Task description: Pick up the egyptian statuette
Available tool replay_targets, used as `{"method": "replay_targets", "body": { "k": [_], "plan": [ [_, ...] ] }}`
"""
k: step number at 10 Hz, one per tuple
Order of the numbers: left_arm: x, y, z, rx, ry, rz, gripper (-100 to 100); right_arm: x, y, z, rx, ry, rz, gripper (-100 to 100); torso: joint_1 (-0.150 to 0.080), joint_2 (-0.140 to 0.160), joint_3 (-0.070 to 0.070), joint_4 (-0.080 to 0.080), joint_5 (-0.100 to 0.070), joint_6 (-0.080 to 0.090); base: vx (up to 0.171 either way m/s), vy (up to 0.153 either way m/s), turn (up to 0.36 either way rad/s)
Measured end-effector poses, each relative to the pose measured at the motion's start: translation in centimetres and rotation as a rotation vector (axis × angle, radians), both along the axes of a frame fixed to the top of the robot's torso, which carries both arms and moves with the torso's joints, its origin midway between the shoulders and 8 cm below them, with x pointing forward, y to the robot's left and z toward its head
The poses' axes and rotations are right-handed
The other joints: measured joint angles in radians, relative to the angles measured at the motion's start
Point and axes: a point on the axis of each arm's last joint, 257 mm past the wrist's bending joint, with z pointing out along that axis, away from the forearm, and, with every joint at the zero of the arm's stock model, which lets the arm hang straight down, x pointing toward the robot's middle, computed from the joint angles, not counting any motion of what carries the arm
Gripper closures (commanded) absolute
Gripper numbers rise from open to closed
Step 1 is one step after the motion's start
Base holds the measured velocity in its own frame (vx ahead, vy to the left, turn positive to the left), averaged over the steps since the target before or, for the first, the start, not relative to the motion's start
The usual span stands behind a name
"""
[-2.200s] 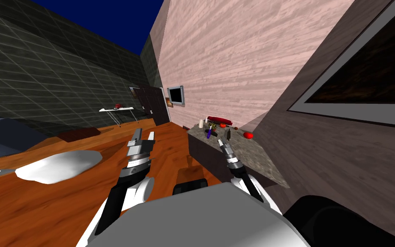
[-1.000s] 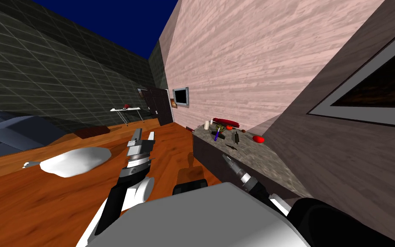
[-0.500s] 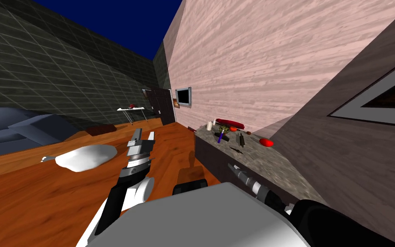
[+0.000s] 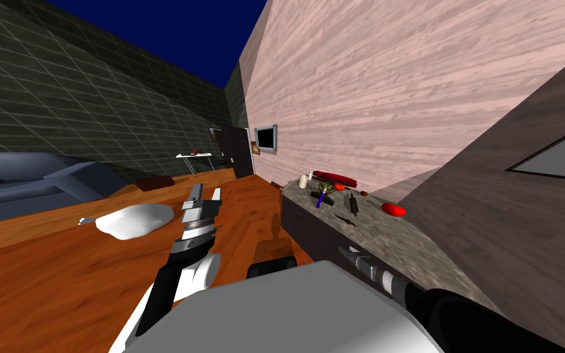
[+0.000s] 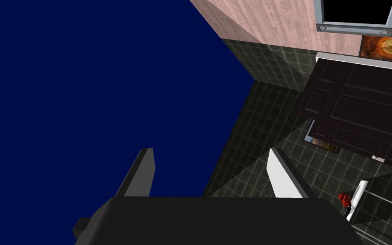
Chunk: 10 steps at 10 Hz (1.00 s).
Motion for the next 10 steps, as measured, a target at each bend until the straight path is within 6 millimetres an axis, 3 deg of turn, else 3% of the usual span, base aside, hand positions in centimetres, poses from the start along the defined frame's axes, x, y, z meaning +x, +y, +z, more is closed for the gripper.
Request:
{"method": "replay_targets", "body": {
  "k": [2, 6, 10],
  "plan": [
    [0.0, 0.0, 0.0, 0.0, 0.0, 0.0, 0, -3.6, -3.8, -1.5, -0.123, 0.109, 0.025, -100, 0.0, -0.001, -0.001, 0.0, 0.0, 0.0, 0.08, 0.012, 0.123],
    [0.0, 0.0, 0.0, 0.0, 0.0, 0.0, 0, -6.6, -7.7, -1.9, -0.25, 0.223, 0.082, -100, 0.0, 0.001, 0.001, 0.0, 0.0, 0.0, 0.043, 0.004, 0.076],
    [0.0, 0.0, 0.0, 0.0, 0.0, 0.0, 0, -11.8, -12.6, -1.8, -0.41, 0.385, 0.16, -100, 0.0, -0.002, -0.001, 0.0, 0.0, 0.0, 0.063, 0.002, 0.112]
  ]
}}
